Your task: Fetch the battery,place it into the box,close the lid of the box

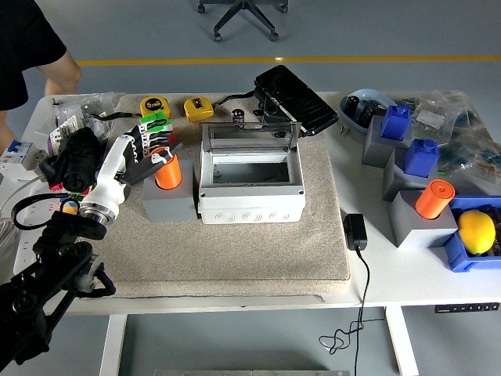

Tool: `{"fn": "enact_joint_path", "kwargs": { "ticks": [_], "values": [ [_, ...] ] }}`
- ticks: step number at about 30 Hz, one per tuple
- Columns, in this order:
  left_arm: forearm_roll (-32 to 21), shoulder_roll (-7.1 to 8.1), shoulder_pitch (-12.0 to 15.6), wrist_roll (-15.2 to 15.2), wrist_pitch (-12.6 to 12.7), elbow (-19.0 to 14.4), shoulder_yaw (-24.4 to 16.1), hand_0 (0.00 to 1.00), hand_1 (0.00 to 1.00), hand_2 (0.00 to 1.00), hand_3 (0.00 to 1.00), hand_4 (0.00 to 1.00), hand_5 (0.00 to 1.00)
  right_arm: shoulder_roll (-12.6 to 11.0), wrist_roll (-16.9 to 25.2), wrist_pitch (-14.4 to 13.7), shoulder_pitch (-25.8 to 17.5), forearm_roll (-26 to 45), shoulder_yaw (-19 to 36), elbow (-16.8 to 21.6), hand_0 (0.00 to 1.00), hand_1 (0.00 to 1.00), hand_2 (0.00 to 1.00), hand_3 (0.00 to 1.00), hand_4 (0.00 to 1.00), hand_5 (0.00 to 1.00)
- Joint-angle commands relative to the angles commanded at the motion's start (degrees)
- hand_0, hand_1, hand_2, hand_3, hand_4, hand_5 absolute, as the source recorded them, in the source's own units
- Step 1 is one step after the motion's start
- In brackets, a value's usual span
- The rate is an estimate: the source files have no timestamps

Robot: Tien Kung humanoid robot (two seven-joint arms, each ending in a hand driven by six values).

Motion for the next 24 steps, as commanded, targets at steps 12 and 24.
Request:
{"fn": "enact_joint_path", "kwargs": {
  "ticks": [12, 24],
  "values": [
    [-1.0, -0.52, -0.6, -0.9, 0.9, 1.2, 2.0, 0.651, 0.626, 0.653, 0.561, 0.998, 0.253, 0.0, 0.0, 0.0, 0.0, -0.1, 0.0, 0.0, 0.597, 0.606, 0.579, 0.564, 0.934, 0.451],
    [-5.3, -1.41, -1.4, -2.9, 0.8, 3.3, 3.1, 0.616, 0.580, 0.563, 0.537, 0.998, 0.135, 0.0, 0.0, 0.0, 0.1, -0.1, 0.0, 0.0, 0.595, 0.606, 0.579, 0.563, 0.933, 0.451]
  ]
}}
